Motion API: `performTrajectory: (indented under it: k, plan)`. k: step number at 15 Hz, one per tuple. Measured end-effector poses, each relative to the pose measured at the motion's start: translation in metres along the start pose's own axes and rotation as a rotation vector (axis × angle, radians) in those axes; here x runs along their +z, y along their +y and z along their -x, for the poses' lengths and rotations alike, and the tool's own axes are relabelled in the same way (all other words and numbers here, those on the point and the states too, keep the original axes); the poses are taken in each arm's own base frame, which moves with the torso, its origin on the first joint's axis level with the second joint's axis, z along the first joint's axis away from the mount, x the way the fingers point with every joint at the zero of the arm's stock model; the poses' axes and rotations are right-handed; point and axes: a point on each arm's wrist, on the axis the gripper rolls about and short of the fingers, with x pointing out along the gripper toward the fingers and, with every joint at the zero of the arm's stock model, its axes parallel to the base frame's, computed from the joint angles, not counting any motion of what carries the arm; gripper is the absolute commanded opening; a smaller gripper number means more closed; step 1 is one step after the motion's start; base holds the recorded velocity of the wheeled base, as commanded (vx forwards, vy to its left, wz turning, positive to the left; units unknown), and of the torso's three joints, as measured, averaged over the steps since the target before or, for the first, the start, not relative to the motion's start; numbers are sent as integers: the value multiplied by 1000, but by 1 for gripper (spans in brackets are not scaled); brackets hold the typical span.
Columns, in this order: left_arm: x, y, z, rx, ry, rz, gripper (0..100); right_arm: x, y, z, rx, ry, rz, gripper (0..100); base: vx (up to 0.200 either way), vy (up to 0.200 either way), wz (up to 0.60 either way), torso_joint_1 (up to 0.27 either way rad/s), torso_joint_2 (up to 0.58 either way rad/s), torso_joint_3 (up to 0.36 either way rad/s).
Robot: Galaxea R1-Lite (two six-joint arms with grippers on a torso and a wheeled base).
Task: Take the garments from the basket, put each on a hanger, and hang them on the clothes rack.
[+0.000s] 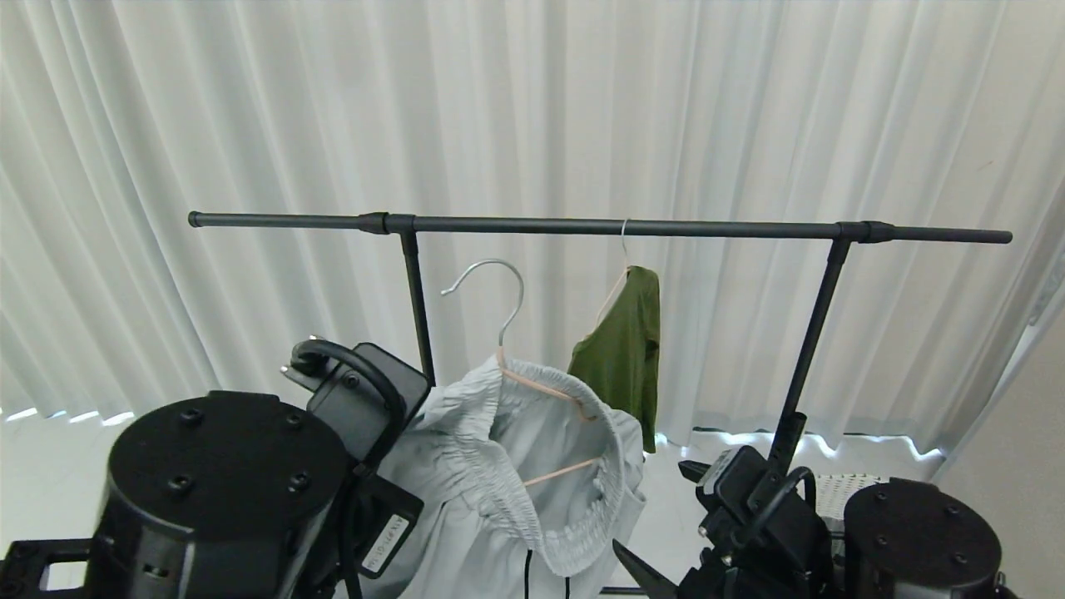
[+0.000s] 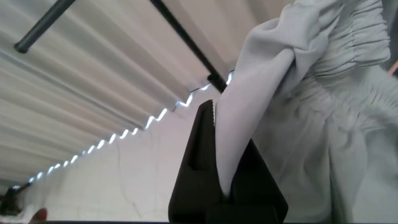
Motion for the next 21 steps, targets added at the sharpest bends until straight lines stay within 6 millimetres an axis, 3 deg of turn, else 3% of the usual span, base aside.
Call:
performTrajectory:
  k: [5,10,14,20,21]
  plan:
    - [-18,-13,24,-194,-59,-38,0,-3,-16,20,62,30,69,100,0,0,0,0,0,0]
    - [-22,-19,48,-435,-175,-46,0,14,-15,31,338,55,154,100,0,0,0,0,0,0]
    - [-19,-20,52,-450,-258,-58,0,36,-11,36,490,127,156,100,0,0,0,0,0,0]
    - [-22,-22,55,-495,-295,-95,0,50,-12,36,501,145,155,100,0,0,0,0,0,0]
    - [-22,-22,55,-495,-296,-93,0,50,-12,36,501,143,155,0,0,0,0,0,0,0]
